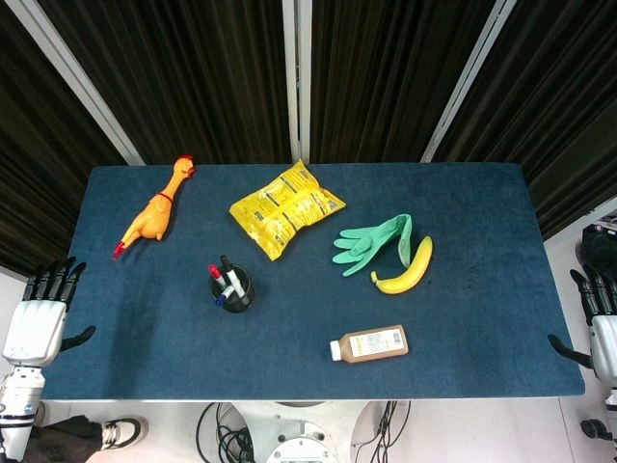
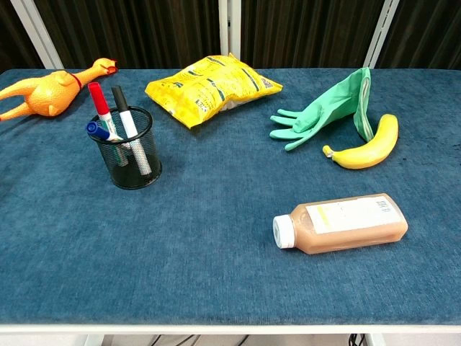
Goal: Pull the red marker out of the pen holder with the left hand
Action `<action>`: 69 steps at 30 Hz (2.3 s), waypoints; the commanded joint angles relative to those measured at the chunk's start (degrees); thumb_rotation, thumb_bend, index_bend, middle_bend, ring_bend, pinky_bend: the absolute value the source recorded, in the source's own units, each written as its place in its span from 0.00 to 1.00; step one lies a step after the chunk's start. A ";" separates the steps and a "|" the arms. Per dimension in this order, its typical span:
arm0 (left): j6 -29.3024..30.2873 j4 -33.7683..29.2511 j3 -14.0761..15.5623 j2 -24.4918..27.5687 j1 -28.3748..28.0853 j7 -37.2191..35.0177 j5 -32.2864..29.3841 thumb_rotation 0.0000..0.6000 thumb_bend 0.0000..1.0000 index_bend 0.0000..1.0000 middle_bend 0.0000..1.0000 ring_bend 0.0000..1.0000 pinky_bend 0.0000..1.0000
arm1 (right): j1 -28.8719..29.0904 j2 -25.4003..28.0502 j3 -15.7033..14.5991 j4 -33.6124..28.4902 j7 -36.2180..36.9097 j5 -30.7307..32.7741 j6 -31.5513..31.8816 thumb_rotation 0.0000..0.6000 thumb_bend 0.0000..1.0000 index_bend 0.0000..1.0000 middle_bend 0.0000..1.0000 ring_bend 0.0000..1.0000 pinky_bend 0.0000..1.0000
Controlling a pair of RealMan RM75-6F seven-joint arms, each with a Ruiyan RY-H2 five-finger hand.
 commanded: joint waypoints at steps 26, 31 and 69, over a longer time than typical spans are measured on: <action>-8.10 -9.55 -4.75 4.71 -5.18 0.52 4.48 1.00 0.13 0.00 0.00 0.00 0.07 | -0.30 1.04 0.36 -1.14 0.91 0.61 -0.07 1.00 0.10 0.00 0.00 0.00 0.00; -14.76 -14.15 -7.51 6.17 -10.88 2.13 4.42 1.00 0.12 0.01 0.04 0.00 0.12 | -0.61 1.23 0.33 -1.24 1.27 0.62 0.29 1.00 0.10 0.00 0.00 0.00 0.00; -33.14 -11.20 -12.07 -2.29 -29.14 11.30 -19.28 1.00 0.24 0.44 0.50 0.45 0.58 | -0.29 3.45 0.67 -1.76 2.52 2.94 -2.69 1.00 0.18 0.00 0.00 0.00 0.00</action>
